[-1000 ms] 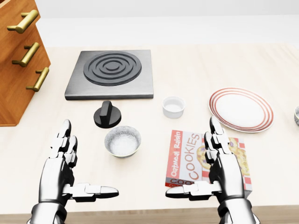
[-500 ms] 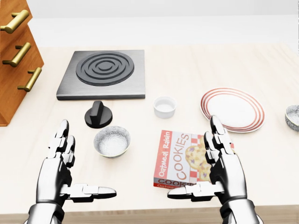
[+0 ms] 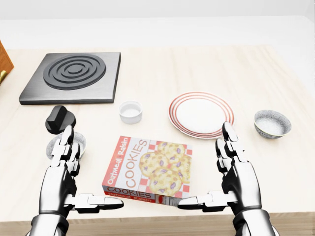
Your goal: Pick the akita bowl next to the plate and place it on the plate.
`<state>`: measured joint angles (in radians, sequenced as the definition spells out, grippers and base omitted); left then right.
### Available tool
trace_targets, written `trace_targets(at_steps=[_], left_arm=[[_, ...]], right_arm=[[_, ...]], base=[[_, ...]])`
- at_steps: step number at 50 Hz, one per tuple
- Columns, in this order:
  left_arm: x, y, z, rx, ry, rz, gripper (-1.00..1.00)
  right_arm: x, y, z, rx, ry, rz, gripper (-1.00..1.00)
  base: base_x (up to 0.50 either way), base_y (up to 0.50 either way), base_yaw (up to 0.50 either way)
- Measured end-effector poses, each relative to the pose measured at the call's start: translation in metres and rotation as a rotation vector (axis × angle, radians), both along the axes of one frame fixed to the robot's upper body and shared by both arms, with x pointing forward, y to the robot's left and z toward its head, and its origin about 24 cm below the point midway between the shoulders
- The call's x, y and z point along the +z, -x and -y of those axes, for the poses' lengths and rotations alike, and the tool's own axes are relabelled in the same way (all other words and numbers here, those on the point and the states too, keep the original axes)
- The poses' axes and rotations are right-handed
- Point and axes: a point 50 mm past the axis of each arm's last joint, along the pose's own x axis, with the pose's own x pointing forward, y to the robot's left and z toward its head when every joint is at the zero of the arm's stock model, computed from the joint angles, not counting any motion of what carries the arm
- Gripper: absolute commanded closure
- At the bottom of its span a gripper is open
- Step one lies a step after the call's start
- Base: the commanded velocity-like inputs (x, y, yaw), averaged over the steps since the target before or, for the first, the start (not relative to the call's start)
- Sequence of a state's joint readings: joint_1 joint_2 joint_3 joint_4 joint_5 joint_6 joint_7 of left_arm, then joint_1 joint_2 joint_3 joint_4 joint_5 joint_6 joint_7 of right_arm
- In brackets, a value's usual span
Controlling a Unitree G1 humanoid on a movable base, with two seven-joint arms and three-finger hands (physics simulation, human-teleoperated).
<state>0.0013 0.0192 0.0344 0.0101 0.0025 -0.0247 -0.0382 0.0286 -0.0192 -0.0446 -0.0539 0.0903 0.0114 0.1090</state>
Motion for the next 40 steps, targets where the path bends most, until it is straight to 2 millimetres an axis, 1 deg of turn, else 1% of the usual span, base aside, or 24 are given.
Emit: trace_targets(at_steps=[8,21,28,36,40], left_arm=[[-0.0006,-0.0002,0.0001,-0.001,-0.002,0.001,-1.00],[-0.0001,-0.0003,0.0001,0.000,-0.004,0.000,-1.00],[-0.0001,-0.0006,0.0000,0.001,-0.002,0.000,-1.00],[-0.0005,-0.0008,-0.0005,0.004,-0.001,-0.002,-1.00],[-0.0011,-0.0006,-0.0008,0.004,0.000,-0.004,-1.00]], right_arm=[[-0.0009,-0.0008,0.0007,-0.003,0.001,-0.002,-1.00],[-0.0013,-0.0017,0.0013,-0.007,0.001,-0.005,-1.00],[-0.0015,-0.0038,0.0019,-0.028,0.022,-0.006,-1.00],[-0.0017,-0.0027,-0.0015,-0.006,0.038,-0.015,-1.00],[-0.0023,-0.0019,-0.0026,0.004,0.043,-0.018,-1.00]], base=[[0.00,-0.27,0.00],[0.00,-0.13,0.00],[0.00,0.00,0.00],[0.00,0.00,0.00],[0.23,0.00,0.00]])
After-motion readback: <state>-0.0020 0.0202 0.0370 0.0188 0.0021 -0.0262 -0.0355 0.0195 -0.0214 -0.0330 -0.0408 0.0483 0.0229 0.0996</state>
